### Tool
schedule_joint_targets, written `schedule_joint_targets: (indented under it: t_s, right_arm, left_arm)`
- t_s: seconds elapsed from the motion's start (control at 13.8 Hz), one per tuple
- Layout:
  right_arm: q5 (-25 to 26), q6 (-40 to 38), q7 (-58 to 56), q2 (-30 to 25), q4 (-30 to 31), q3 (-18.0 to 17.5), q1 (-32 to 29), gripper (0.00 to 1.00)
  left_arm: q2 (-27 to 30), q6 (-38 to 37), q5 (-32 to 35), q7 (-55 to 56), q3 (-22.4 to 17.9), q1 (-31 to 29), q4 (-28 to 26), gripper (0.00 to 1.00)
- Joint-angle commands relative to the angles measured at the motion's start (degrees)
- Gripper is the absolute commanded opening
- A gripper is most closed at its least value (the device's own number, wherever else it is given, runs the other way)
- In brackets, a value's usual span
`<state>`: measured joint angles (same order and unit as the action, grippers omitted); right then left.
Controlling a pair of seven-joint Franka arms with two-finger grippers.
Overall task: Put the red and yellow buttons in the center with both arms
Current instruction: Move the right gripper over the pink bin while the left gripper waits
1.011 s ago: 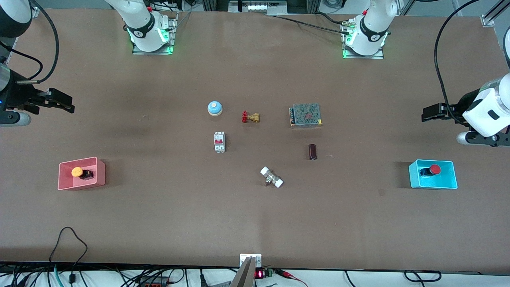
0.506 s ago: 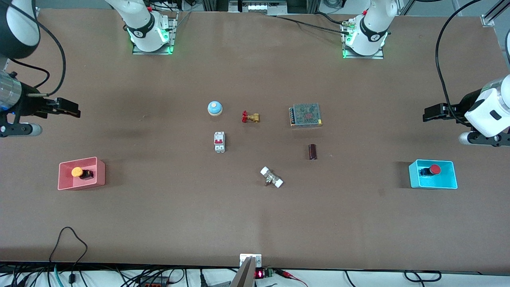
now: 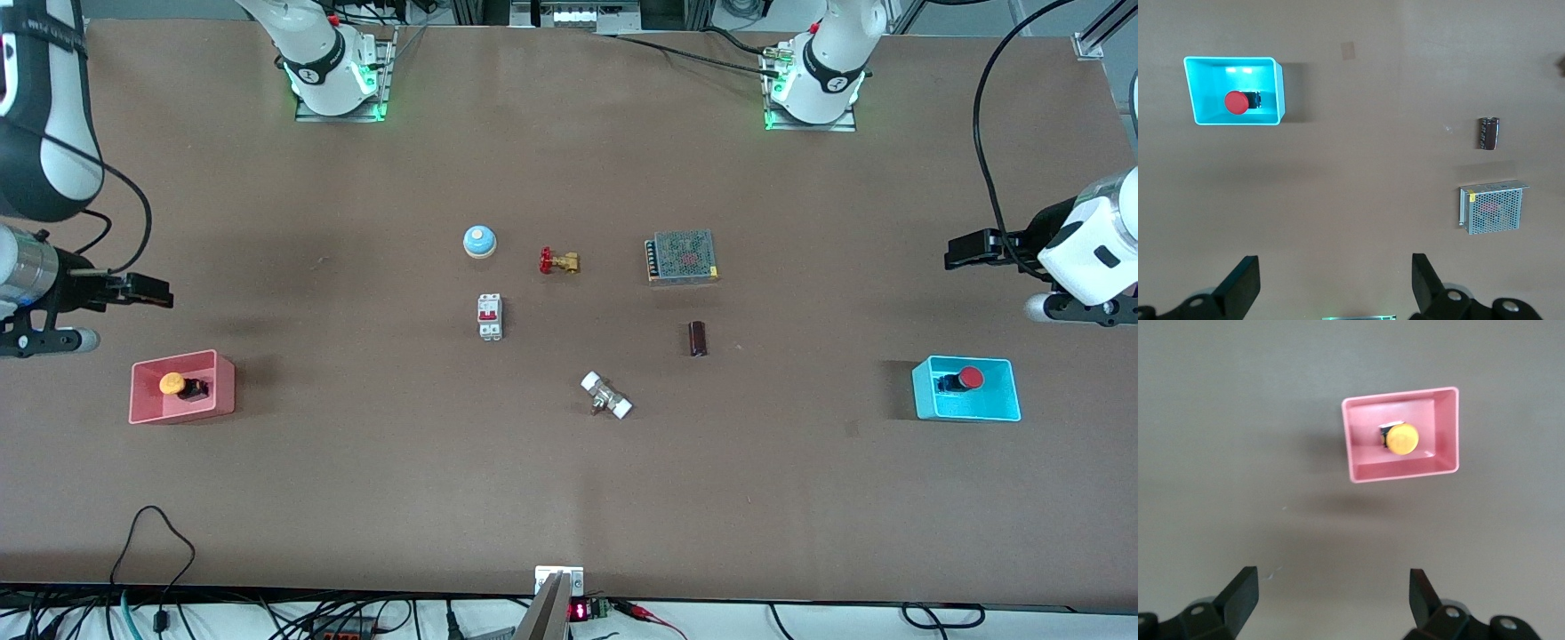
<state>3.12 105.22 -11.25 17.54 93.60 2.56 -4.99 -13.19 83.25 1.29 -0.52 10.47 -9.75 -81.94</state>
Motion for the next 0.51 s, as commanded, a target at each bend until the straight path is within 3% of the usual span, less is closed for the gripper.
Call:
schedule_joint_targets:
  t_s: [0.0,0.43]
  right_arm:
    - [0.83,3.59,-2.54,0.47,1.59,-0.62,-1.60,1.00]
    - [0.92,3.68,-3.07,0.91,1.50,-0.62,-1.87,1.00]
  left_arm:
    - [0.27,-0.63,-0.32,-0.53,0.08,-0.54,-0.06,1.00]
    - [0.27,-0.72,-0.32,-0.62,0.16,-0.71,-0.06,1.00]
